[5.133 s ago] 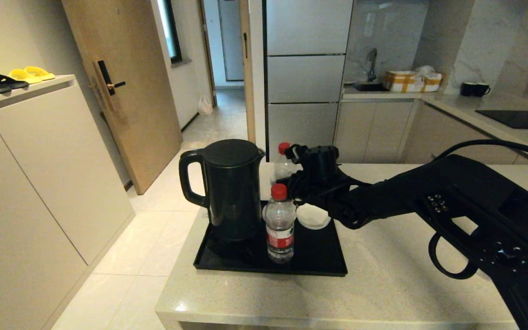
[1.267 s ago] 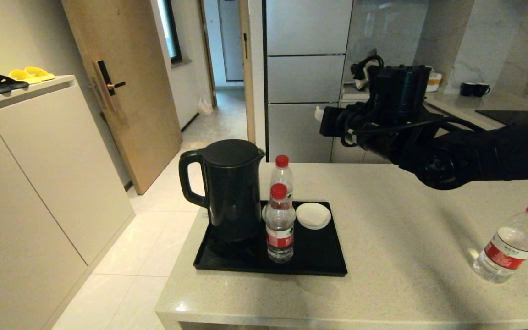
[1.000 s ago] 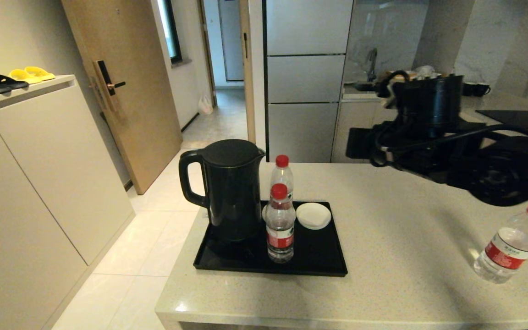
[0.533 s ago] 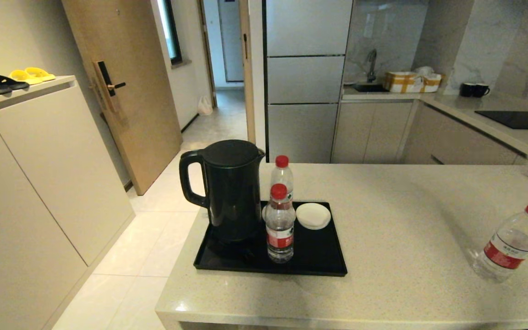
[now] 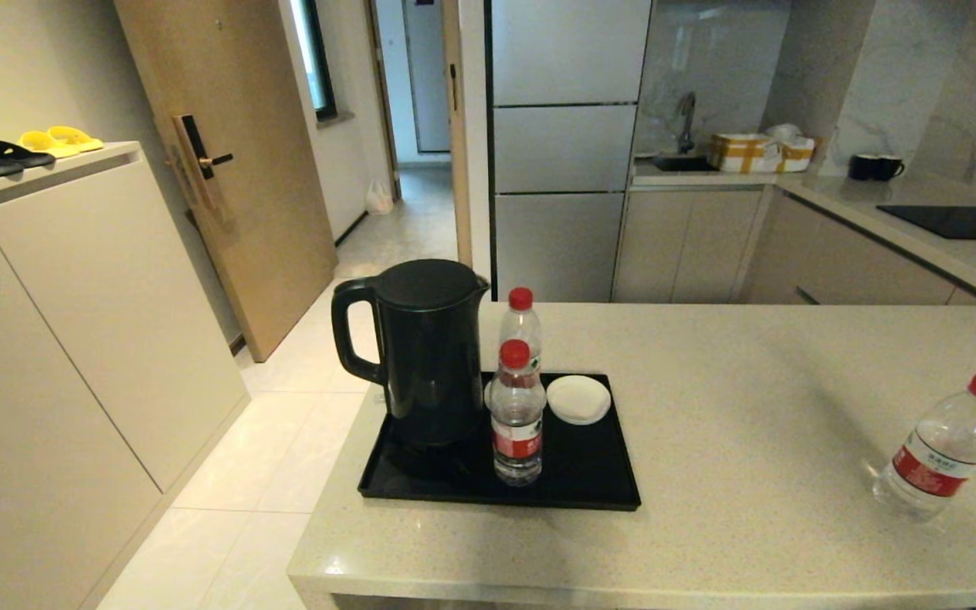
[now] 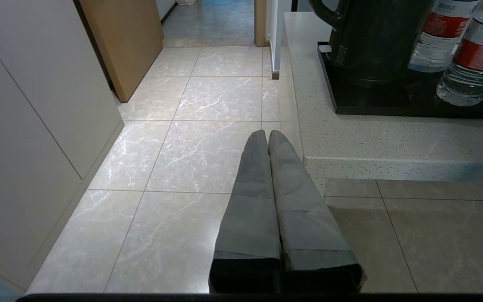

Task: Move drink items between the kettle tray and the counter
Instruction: Return the bottled water to its original position

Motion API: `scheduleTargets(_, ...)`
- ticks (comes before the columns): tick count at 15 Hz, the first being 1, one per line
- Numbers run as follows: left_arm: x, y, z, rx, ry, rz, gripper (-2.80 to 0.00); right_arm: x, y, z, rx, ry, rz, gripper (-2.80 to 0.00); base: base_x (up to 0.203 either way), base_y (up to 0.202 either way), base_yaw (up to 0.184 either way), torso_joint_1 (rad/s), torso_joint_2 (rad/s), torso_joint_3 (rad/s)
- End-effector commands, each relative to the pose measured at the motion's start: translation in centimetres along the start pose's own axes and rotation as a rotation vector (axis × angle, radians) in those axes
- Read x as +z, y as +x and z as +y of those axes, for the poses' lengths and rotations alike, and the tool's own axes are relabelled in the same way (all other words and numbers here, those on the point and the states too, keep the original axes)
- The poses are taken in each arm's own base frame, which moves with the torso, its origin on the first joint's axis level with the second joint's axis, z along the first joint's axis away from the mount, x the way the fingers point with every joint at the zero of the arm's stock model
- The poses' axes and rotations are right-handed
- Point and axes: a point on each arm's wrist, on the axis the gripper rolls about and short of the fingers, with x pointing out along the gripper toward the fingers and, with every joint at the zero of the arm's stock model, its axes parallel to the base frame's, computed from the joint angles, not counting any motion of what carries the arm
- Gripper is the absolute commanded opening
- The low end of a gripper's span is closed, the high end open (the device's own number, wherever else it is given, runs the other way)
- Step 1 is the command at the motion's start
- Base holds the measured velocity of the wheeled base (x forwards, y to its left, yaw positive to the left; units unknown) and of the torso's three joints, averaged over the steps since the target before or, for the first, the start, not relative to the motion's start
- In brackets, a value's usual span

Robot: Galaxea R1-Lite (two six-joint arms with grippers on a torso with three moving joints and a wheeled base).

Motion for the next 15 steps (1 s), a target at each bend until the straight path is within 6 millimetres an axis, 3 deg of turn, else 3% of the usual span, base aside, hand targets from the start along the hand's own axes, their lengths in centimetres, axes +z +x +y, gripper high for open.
scheduleTargets(1,0.0,0.0,0.0,0.001,0.0,0.002,-2.8,-0.4,0.5,-0.1,-0.093,0.007,0.012,-2.8,0.0,0.0,0.0,0.0,0.0,0.0)
scheduleTargets(4,0.0,0.0,0.0,0.001,0.0,0.002,-2.8,1.9,2.0,1.8,-0.187,0.041,0.114,-2.8,0.0,0.0,0.0,0.0,0.0,0.0)
scheduleTargets(7,0.0,0.0,0.0,0.001,0.0,0.002,-2.8,4.1,5.3,4.6,-0.291,0.042,0.242,-2.8,0.0,0.0,0.0,0.0,0.0,0.0)
scheduleTargets(8,0.0,0.0,0.0,0.001,0.0,0.002,-2.8,4.5,6.7,5.5,-0.312,0.036,0.261,0.0,0.0,0.0,0.0,0.0,0.0,0.0)
scheduleTargets(10,0.0,0.0,0.0,0.001,0.0,0.002,-2.8,4.9,10.0,7.2,-0.358,0.017,0.3,0.0,0.0,0.0,0.0,0.0,0.0,0.0)
scheduleTargets(12,0.0,0.0,0.0,0.001,0.0,0.002,-2.8,5.9,13.2,9.0,-0.324,0.028,0.229,0.0,0.0,0.0,0.0,0.0,0.0,0.0)
scheduleTargets(15,0.0,0.0,0.0,0.001,0.0,0.002,-2.8,6.9,14.1,9.2,-0.281,-0.092,0.073,0.0,0.0,0.0,0.0,0.0,0.0,0.0)
